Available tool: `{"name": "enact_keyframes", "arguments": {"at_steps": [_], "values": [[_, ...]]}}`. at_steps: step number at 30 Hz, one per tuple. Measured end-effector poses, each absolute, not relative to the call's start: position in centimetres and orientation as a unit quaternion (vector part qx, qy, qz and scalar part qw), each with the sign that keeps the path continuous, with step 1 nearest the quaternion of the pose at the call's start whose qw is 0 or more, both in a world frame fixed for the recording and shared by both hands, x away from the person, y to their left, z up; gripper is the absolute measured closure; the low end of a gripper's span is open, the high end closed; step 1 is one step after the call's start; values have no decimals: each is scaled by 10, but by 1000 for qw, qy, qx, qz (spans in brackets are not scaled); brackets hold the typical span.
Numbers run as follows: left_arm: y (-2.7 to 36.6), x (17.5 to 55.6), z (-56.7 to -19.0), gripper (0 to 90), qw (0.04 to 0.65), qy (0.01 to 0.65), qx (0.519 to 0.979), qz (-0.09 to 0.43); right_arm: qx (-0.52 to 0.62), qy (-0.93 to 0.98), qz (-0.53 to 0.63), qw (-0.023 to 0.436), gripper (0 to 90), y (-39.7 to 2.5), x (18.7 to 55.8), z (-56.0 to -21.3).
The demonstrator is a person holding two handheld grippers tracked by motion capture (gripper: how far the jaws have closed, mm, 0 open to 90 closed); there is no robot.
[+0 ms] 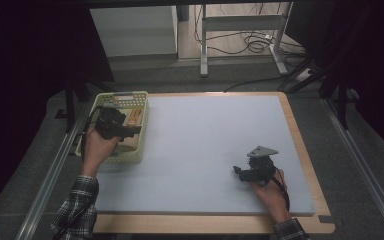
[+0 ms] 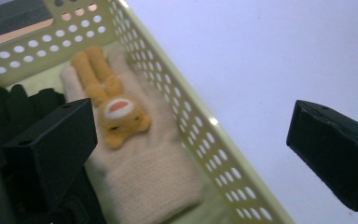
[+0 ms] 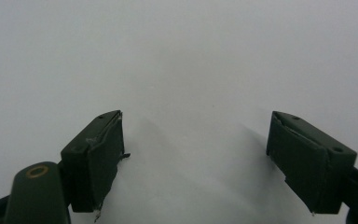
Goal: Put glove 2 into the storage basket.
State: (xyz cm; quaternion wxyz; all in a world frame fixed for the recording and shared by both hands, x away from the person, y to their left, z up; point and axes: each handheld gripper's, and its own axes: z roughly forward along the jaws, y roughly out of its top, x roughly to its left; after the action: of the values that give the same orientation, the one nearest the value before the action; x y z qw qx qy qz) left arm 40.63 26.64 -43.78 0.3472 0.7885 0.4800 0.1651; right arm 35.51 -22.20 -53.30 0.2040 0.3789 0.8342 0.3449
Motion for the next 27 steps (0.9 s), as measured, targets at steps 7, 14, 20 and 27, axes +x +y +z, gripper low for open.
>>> {"name": "enact_keyframes", "arguments": {"at_steps": [7, 14, 20, 27], "values": [[252, 400, -435, 19, 355, 461, 796, 166, 379, 834, 345, 204, 187, -222, 355, -533], [233, 392, -435, 17, 365, 438, 806, 161, 379, 834, 345, 205, 187, -222, 355, -533], [215, 387, -432, 16, 369, 416, 815, 161, 379, 834, 345, 204, 187, -222, 355, -533], [194, 377, -426, 15, 380, 389, 824, 161, 378, 834, 345, 205, 187, -222, 355, -533]]}}
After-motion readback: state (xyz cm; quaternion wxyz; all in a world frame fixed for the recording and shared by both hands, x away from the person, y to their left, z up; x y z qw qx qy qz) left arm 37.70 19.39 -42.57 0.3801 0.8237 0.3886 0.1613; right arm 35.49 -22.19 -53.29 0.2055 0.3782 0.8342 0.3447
